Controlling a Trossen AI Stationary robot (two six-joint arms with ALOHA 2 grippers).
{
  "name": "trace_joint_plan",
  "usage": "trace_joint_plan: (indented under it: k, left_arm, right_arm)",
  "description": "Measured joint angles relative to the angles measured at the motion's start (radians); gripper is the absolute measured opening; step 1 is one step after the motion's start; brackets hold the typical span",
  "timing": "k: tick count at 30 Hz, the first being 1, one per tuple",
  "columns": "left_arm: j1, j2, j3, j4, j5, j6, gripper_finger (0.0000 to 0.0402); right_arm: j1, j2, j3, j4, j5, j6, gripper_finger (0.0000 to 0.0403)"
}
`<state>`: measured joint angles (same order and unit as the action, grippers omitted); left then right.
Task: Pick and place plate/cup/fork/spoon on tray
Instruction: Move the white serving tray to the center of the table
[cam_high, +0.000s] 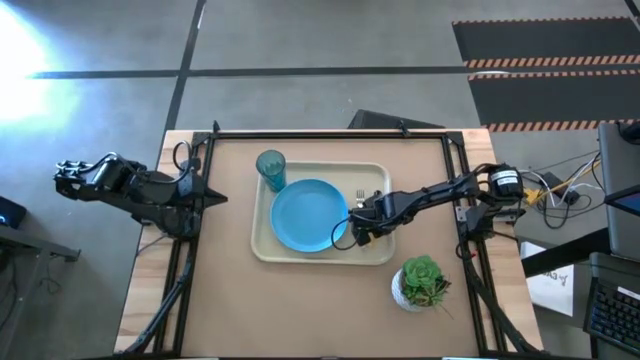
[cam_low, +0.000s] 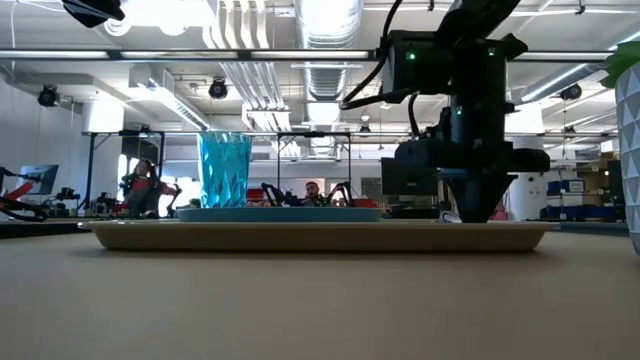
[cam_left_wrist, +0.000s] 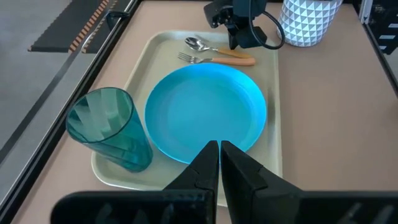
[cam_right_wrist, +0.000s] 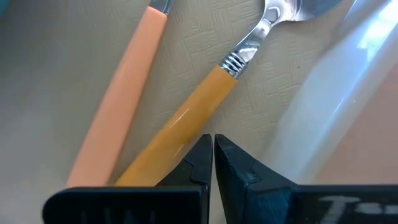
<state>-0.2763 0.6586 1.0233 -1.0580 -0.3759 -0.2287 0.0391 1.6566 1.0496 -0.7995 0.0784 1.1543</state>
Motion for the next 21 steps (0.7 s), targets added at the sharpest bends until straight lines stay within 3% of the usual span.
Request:
trace_joint_plan:
  k: [8, 21]
  left_arm:
    - [0.0, 0.0, 0.0, 0.001, 0.0, 0.0, 0.0]
    - [0.0, 0.016, 0.0, 0.004, 0.0, -0.02, 0.0]
  right_arm:
    - [-0.027, 0.0, -0.006, -0.007, 0.001, -0.085, 0.0008]
    - [-0.175, -0.002, -0.035, 0.01, -0.004, -0.28, 0.0008]
